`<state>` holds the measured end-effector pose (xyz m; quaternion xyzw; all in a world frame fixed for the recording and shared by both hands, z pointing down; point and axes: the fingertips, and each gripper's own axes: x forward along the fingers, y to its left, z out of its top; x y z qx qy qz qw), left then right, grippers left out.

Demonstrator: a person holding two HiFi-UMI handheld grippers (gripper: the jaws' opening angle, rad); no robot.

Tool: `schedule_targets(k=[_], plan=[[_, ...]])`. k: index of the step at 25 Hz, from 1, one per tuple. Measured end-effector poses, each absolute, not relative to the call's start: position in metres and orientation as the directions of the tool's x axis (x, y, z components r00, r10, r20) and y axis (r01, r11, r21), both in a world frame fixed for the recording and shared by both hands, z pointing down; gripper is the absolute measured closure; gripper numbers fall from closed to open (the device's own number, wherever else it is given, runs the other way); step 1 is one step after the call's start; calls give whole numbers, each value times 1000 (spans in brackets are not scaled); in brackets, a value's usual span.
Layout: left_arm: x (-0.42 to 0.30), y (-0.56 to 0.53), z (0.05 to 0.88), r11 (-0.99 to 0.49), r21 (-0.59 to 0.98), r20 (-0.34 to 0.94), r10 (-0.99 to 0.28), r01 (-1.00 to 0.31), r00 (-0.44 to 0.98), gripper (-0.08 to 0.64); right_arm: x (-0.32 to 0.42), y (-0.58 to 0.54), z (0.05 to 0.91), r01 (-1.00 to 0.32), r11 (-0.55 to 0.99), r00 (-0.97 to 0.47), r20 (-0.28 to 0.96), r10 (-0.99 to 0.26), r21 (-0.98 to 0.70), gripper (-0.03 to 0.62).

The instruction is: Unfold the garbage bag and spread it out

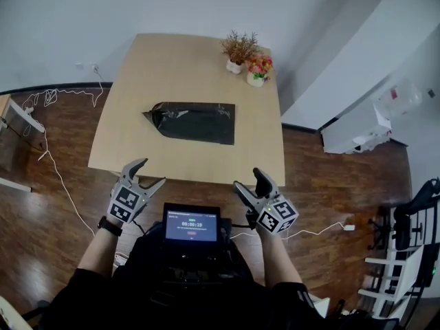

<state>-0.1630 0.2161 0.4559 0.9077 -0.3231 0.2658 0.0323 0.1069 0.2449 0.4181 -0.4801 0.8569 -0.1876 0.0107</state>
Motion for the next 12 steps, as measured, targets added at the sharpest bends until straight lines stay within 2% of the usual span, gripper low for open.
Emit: schedule_targets(k=[7,12], plan=[[-174,231,455,-806,-100,502,-547,-583,669,219,92,256,419,-844,430,-503,195,-842,-320,202],[-187,234,458,-809,-89,510,-538,-581,671,219,73,261,411,-865,456,-497,239,-834,-208,202]])
